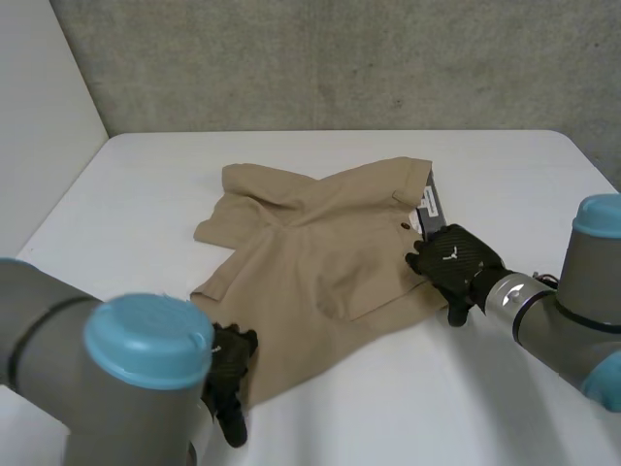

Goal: Fold the shorts.

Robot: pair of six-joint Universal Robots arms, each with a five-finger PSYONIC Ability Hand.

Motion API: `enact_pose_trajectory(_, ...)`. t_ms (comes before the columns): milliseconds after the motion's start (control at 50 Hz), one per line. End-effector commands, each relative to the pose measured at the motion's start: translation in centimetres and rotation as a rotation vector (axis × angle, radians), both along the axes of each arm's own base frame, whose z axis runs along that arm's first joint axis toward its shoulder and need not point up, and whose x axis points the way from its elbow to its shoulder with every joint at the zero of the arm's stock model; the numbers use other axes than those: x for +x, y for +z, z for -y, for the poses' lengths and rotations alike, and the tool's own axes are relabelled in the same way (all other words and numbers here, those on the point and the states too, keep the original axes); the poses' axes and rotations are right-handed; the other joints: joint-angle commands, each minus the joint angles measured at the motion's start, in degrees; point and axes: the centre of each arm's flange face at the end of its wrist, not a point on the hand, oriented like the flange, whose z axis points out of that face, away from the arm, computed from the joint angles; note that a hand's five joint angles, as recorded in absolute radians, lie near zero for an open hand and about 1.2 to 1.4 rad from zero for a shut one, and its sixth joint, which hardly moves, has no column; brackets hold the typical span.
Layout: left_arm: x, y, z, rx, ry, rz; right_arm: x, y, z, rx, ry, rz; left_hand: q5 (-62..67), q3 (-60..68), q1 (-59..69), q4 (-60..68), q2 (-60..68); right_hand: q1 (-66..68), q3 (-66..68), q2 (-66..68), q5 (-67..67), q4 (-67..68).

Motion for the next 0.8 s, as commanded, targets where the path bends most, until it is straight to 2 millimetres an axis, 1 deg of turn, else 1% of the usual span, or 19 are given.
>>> enact_pose_trajectory(20,-0.7,-2.0,0.8,-0.043,0.014,-0.022,-0.4,-1.7,1.8,-0.069,-0.046,0.015,6.5,7.1,6.6,6.5,6.6,51.0,48.1,48.7,48.7,48.4)
enact_pose_trajectory(40,-0.7,-2.0,0.9,-0.049,0.018,-0.022,-0.4,-1.9,1.8,-0.064,-0.047,0.014,7.3,7.9,7.4,7.4,7.4,62.7,59.8,60.4,60.4,60.1)
enact_pose_trajectory(180,-1.2,-2.1,1.9,-0.113,0.043,-0.043,-0.4,-1.6,1.6,-0.066,-0.05,0.015,27.5,28.1,27.6,27.5,27.6,62.8,59.9,60.5,60.5,60.2)
enact_pose_trajectory(240,-1.3,-2.7,2.2,-0.132,0.018,0.007,-0.5,-1.5,1.4,-0.062,-0.051,0.013,43.9,44.5,44.0,44.0,44.1,62.8,59.9,60.5,60.5,60.2)
enact_pose_trajectory(280,-1.4,-2.9,2.3,-0.147,0.0,0.04,-0.6,-0.8,1.3,-0.073,-0.052,0.015,53.0,53.6,53.1,53.1,53.1,62.8,59.9,60.5,60.5,60.2)
enact_pose_trajectory(300,-1.4,-2.8,2.5,-0.173,-0.009,0.07,-0.7,-0.4,1.3,-0.079,-0.055,0.016,63.5,64.1,63.6,63.6,63.7,62.8,59.9,60.5,60.5,60.2)
enact_pose_trajectory(340,-1.3,-2.5,2.7,-0.204,-0.005,0.088,-1.1,0.9,1.3,-0.098,-0.065,0.02,63.6,64.2,63.7,63.7,63.8,62.8,59.9,60.5,60.5,60.2)
enact_pose_trajectory(400,-1.2,-0.6,2.8,-0.277,-0.001,0.092,-1.6,2.8,1.2,-0.103,-0.08,0.022,63.6,64.2,63.7,63.7,63.8,62.8,59.9,60.5,60.5,60.2)
enact_pose_trajectory(420,-1.1,1.3,2.7,-0.326,-0.004,0.074,-1.8,3.3,1.0,-0.099,-0.082,0.02,63.6,64.2,63.7,63.7,63.8,62.8,59.9,60.5,60.5,60.2)
enact_pose_trajectory(460,-0.9,3.0,2.5,-0.373,-0.01,0.058,-2.3,4.4,0.5,-0.068,-0.094,0.009,63.6,64.2,63.7,63.7,63.8,62.8,59.9,60.5,60.5,60.2)
enact_pose_trajectory(480,-0.7,4.8,2.3,-0.423,-0.015,0.047,-2.5,4.9,0.3,-0.059,-0.097,0.007,63.6,64.2,63.7,63.7,63.8,62.8,59.9,60.5,60.5,60.2)
enact_pose_trajectory(520,-0.5,6.2,2.1,-0.463,-0.023,0.041,-2.8,5.9,-0.1,-0.041,-0.102,0.001,63.6,64.2,63.7,63.7,63.8,62.8,59.9,60.5,60.5,60.2)
enact_pose_trajectory(540,-0.4,7.0,1.9,-0.484,-0.026,0.038,-3.1,7.0,-0.7,-0.02,-0.108,-0.007,63.6,64.2,63.7,63.7,63.8,62.8,59.9,60.5,60.5,60.2)
enact_pose_trajectory(560,-0.1,8.3,1.5,-0.519,-0.032,0.039,-3.2,7.4,-1.1,-0.004,-0.108,-0.012,63.6,64.2,63.7,63.7,63.8,62.8,59.9,60.5,60.5,60.2)
enact_pose_trajectory(600,0.3,9.4,1.1,-0.545,-0.04,0.048,-3.4,8.3,-1.8,0.022,-0.107,-0.019,63.6,64.2,63.7,63.7,63.8,62.8,59.9,60.5,60.5,60.2)
enact_pose_trajectory(620,0.8,10.0,0.7,-0.556,-0.049,0.07,-3.7,9.3,-2.2,0.042,-0.111,-0.021,63.6,64.2,63.7,63.7,63.8,62.8,59.9,60.5,60.5,60.2)
enact_pose_trajectory(680,1.3,10.6,0.2,-0.558,-0.067,0.108,-4.5,11.0,-3.0,0.071,-0.129,-0.03,63.6,64.2,63.7,63.7,63.8,62.8,59.9,60.5,60.5,60.2)
enact_pose_trajectory(740,1.7,10.3,-0.3,-0.533,-0.102,0.167,-4.8,11.5,-3.8,0.117,-0.127,-0.049,63.6,64.2,63.7,63.7,63.8,62.8,59.9,60.5,60.5,60.2)
enact_pose_trajectory(800,2.0,9.4,-0.3,-0.503,-0.124,0.201,-4.9,11.3,-4.3,0.139,-0.107,-0.088,63.6,64.2,63.7,63.7,63.8,62.8,59.9,60.5,60.5,60.2)
